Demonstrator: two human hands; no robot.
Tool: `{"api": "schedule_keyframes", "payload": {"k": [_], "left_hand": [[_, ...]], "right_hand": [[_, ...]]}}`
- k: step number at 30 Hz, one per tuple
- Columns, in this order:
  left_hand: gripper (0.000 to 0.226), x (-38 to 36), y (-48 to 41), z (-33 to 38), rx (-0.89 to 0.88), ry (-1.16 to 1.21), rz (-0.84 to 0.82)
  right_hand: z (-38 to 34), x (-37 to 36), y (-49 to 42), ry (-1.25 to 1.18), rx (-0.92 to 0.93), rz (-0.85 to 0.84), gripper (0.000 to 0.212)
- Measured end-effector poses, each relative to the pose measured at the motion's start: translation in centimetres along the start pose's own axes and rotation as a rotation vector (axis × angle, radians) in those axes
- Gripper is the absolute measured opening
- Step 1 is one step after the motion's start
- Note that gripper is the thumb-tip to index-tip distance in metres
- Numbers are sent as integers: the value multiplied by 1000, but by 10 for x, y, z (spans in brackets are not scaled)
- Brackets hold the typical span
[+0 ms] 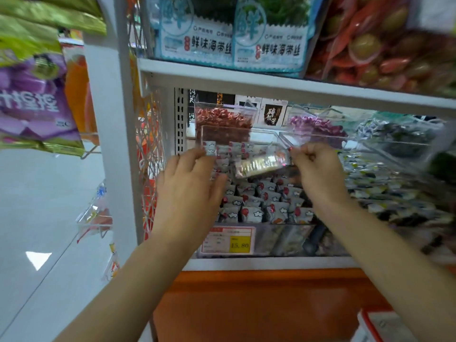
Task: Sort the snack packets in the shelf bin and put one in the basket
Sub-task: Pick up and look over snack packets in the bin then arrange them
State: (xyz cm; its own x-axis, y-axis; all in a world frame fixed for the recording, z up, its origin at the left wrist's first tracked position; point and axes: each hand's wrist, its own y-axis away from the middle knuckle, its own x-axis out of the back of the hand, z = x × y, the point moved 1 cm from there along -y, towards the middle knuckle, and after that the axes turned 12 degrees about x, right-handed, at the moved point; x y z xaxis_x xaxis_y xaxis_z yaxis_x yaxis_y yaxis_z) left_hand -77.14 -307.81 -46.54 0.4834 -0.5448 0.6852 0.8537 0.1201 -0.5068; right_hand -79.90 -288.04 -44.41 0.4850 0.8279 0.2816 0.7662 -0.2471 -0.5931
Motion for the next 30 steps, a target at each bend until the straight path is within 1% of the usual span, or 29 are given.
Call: {"api": "schedule_keyframes", "payload": {"k": [2,5,7,9,10,14,17,21,24,26,28,30], "left_hand": [[47,3,9,4,23,118,-59],[48,5,23,12,78,323,-195],[39,5,29,16,122,425,-278],[22,5,32,18,168,556,-344],[17,6,34,18,200,625,-371],[22,7,37,15,433,909,-494],[25,8,37,15,576,1089,-497],[24,8,35,14,588,1068,-408],[27,7,33,13,546,965,-363],[33,8,32,13,515,905,-340],[44,8,31,13,537,939,-379],[44,8,30,13,607,1049,-470]], "right_hand": [[-2,16,22,-133,-105,-3,13],[-8,31,46,-269,-144,-27,15],[-12,35,56,-333,-149,-37,16],[-14,36,64,-403,-161,-24,15],[-15,37,67,-440,-170,-13,15],[-15,37,73,-568,-230,-32,12],[-14,37,74,-571,-270,-70,10],[-11,37,72,-601,-333,-69,12],[-11,36,70,-755,-457,-49,14],[-12,34,69,-877,-562,-30,12],[-12,33,68,-970,-650,-14,9],[-13,31,66,-1049,-705,1,9]]}}
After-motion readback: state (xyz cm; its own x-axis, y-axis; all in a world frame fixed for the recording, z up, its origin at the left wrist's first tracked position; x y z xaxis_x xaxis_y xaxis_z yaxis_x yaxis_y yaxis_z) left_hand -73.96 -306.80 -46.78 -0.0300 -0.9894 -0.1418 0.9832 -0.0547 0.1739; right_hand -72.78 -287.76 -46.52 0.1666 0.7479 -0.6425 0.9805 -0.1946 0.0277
